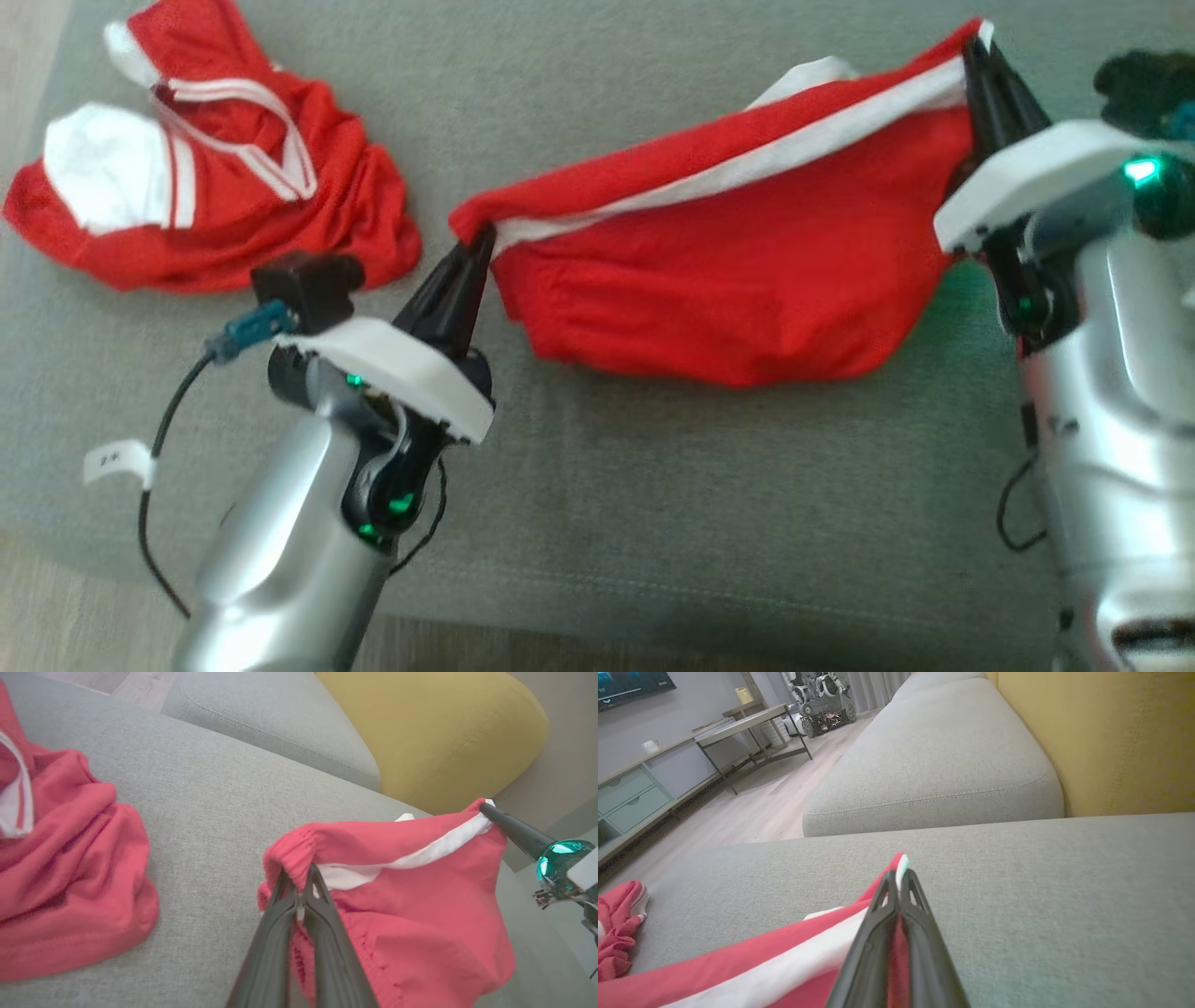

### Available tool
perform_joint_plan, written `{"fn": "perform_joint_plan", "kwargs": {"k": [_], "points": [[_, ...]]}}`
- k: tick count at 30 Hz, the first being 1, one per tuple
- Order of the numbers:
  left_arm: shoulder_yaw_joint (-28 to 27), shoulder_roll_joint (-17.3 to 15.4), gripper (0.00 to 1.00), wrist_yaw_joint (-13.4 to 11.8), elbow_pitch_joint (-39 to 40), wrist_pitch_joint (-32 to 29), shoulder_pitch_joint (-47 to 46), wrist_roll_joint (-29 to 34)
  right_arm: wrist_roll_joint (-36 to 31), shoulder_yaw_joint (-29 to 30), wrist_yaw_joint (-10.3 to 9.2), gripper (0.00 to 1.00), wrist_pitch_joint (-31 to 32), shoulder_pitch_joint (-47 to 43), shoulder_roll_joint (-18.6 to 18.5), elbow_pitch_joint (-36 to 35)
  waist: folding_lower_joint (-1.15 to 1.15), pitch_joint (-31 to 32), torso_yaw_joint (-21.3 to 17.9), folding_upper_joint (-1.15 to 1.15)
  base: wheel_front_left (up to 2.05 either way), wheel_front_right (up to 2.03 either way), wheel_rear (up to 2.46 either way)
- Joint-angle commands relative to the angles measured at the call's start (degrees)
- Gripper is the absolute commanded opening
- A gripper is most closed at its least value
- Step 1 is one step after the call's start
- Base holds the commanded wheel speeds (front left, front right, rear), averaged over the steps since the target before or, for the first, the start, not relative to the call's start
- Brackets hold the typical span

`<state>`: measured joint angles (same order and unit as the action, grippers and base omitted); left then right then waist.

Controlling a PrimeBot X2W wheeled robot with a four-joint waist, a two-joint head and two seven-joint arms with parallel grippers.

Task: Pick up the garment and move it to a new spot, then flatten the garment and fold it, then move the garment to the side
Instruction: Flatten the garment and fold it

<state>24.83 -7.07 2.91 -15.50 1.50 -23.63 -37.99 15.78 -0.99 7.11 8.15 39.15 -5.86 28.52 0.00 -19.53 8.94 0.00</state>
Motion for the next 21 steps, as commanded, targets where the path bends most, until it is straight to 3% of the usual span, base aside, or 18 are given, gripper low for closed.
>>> {"fn": "perform_joint_plan", "kwargs": {"k": [1,8,9,10,11,17,21], "points": [[-2.1,-0.6,0.0,0.4,0.7,0.8,-2.5,-0.4,-0.4,-1.6,0.37,0.0,-1.2,2.6,0.2,-0.1,0.0,-1.6,1.6,0.0,0.0,0.0,0.0],[-1.1,0.9,0.0,1.7,-5.2,2.5,-5.7,-0.9,-0.1,-4.3,0.37,0.0,-5.4,8.0,-0.3,11.6,0.0,-3.3,2.8,0.0,0.0,0.0,0.0],[-0.8,1.0,0.29,1.9,-5.8,2.6,-5.8,-0.9,0.0,-4.9,0.37,0.18,-6.4,8.4,-0.3,12.7,0.0,-3.5,2.8,0.0,0.0,0.0,0.0],[-0.5,1.1,0.71,2.0,-6.2,2.9,-5.9,-0.8,0.2,-5.4,0.37,0.47,-7.3,8.7,-0.2,13.7,0.0,-3.6,2.8,0.0,0.0,0.0,0.0],[-0.2,1.0,1.0,1.8,-6.6,3.2,-5.9,-0.3,0.4,-6.0,0.37,1.0,-8.2,8.8,-0.1,14.5,0.0,-3.6,2.7,0.0,0.0,0.0,0.0],[0.6,0.3,1.0,0.2,-6.8,6.2,-4.1,2.2,1.6,-10.1,0.37,1.0,-14.6,8.4,0.2,15.8,0.0,-2.7,1.4,0.0,0.0,0.0,0.0],[-0.1,-1.1,1.0,-2.6,-4.6,10.1,-2.1,4.9,0.4,-11.3,0.37,1.0,-18.8,6.7,-0.2,13.9,0.0,-1.2,0.2,0.0,0.0,0.0,0.0]]}}
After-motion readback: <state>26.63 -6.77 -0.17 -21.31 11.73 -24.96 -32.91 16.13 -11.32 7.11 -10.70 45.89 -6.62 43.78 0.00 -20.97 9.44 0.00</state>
